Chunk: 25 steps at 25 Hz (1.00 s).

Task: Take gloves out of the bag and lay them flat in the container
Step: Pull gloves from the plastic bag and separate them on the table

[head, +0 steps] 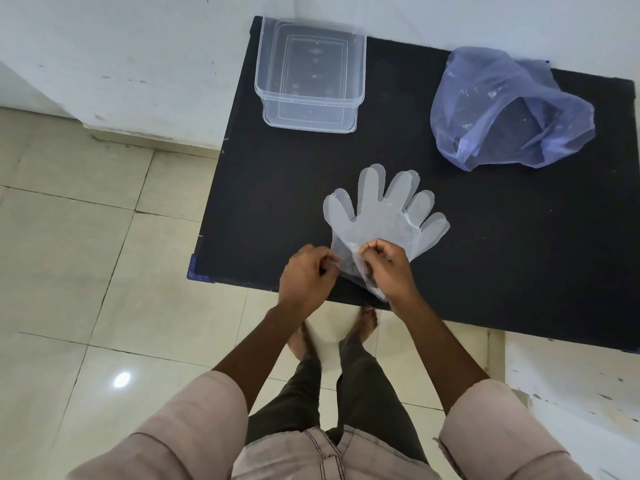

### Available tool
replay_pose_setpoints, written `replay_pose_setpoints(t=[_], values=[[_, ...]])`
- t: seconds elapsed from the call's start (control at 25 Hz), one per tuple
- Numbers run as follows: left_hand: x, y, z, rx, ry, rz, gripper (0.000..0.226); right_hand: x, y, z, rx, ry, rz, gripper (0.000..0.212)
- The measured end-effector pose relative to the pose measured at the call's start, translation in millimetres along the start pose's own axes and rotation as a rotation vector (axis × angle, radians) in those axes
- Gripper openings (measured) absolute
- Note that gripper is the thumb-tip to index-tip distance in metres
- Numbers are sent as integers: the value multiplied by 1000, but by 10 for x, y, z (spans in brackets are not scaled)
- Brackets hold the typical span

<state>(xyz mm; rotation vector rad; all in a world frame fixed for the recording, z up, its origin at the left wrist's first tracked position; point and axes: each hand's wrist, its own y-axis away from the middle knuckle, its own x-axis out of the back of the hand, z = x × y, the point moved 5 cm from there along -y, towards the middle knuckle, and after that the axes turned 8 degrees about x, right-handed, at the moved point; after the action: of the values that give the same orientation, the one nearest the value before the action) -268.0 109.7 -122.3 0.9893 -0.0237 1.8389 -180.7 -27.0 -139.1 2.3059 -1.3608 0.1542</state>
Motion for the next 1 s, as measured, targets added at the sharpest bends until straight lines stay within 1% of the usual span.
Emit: replay_pose_setpoints(t=[0.08,0.16,0.28,0.32,0.4,0.44,0.6,0.64,0.68,0.76,0.8,0.88,0.96,1.0], values=[[-54,-76,51,136,267,-117,20,25,-16,-36,-23,-86,27,24],[-87,-116,116,202,397,-170,23,44,-34,-57,-34,-120,38,22],[-98,-123,181,203,458,-188,22,81,-37,-52,-61,-74,46,10],[-108,-123,185,208,473,-200,22,87,-29,-59,-38,-49,30,11],[-134,-124,181,230,496,-225,24,106,1,-85,16,34,10,22],[-143,-131,177,240,503,-233,26,120,10,-104,38,75,18,22],[-166,-148,170,260,520,-253,27,147,9,-125,99,214,64,11],[-156,-144,169,223,449,-219,26,158,11,-124,106,229,91,8],[-126,-123,186,136,305,-156,25,170,14,-122,112,226,122,4],[-98,-19,244,-133,-108,16,25,205,12,-113,111,209,186,4],[-130,54,260,-243,-267,62,29,220,8,-107,101,207,206,4],[-281,172,219,-337,-435,7,45,250,-10,-98,84,206,225,5],[-452,242,122,-363,-547,-84,58,280,-28,-103,80,215,225,5],[-517,258,68,-366,-602,-111,61,293,-33,-112,82,223,220,5]])
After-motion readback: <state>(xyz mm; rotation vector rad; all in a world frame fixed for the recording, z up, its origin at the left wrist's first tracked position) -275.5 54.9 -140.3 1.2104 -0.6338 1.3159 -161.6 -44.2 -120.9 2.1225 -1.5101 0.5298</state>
